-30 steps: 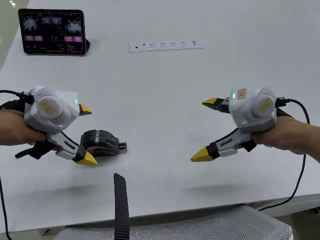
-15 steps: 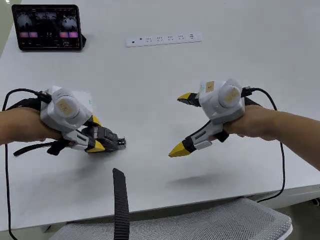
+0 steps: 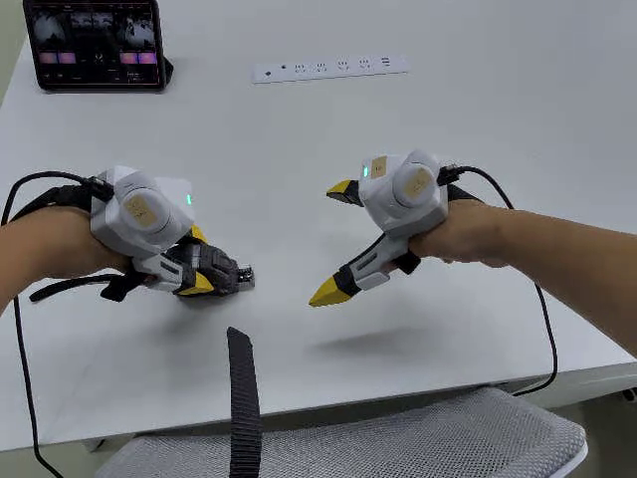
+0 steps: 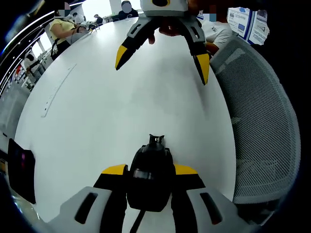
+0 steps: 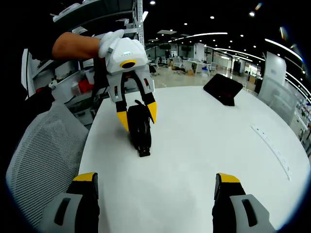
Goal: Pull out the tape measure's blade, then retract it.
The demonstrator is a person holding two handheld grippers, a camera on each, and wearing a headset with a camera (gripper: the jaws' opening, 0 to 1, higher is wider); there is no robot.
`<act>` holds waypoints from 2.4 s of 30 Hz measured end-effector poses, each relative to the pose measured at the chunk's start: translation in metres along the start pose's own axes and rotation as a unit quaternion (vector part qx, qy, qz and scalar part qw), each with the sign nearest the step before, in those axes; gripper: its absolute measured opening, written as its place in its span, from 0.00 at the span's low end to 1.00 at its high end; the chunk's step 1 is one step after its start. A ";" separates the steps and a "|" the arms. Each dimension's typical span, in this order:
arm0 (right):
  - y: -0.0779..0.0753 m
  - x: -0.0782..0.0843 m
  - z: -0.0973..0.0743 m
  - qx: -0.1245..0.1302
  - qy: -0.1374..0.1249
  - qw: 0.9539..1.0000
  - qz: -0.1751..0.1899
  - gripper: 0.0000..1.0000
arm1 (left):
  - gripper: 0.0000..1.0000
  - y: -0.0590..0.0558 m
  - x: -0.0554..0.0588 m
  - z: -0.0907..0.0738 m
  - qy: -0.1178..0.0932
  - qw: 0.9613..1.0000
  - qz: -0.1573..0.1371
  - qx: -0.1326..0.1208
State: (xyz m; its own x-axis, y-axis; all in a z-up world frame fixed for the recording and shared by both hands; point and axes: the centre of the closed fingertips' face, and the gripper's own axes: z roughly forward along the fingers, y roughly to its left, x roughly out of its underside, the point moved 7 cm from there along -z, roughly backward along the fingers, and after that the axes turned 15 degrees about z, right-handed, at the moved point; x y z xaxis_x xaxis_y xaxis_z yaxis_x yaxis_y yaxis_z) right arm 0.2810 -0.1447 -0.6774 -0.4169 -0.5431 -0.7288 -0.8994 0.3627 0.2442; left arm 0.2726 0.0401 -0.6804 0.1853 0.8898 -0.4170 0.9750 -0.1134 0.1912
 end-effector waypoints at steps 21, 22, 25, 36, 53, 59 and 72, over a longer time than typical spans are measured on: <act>0.005 -0.014 0.060 -0.025 0.018 0.999 -0.029 0.97 | 0.30 0.011 0.006 -0.002 -0.013 1.000 -0.006 0.001; 0.004 -0.015 0.062 -0.028 0.022 0.999 -0.039 0.89 | 0.30 0.011 0.006 -0.002 -0.014 1.000 -0.007 0.001; 0.004 -0.017 0.069 -0.031 0.025 0.998 -0.049 0.86 | 0.31 0.010 0.007 -0.002 -0.017 1.000 -0.008 -0.002; 0.010 -0.021 0.082 -0.040 0.029 0.997 -0.065 0.56 | 0.32 0.010 0.009 0.000 -0.024 1.000 -0.010 0.004; 0.022 -0.019 0.102 -0.039 0.065 0.991 -0.114 0.16 | 0.32 0.011 0.009 0.002 -0.024 1.000 -0.006 0.006; 0.021 -0.015 0.104 -0.043 0.087 0.990 -0.100 0.13 | 0.32 0.011 0.009 0.002 -0.026 1.000 -0.007 0.004; 0.021 -0.014 0.106 -0.025 0.093 0.993 -0.074 0.12 | 0.32 0.011 0.009 0.002 -0.029 1.000 -0.007 0.005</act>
State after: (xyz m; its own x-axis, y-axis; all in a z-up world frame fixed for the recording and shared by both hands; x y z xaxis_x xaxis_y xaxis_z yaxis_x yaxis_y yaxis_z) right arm 0.2823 -0.0489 -0.7298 -0.2929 -0.7198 -0.6294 -0.9560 0.2332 0.1782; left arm 0.2851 0.0461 -0.6835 0.1786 0.8638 -0.4712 0.9786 -0.1063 0.1761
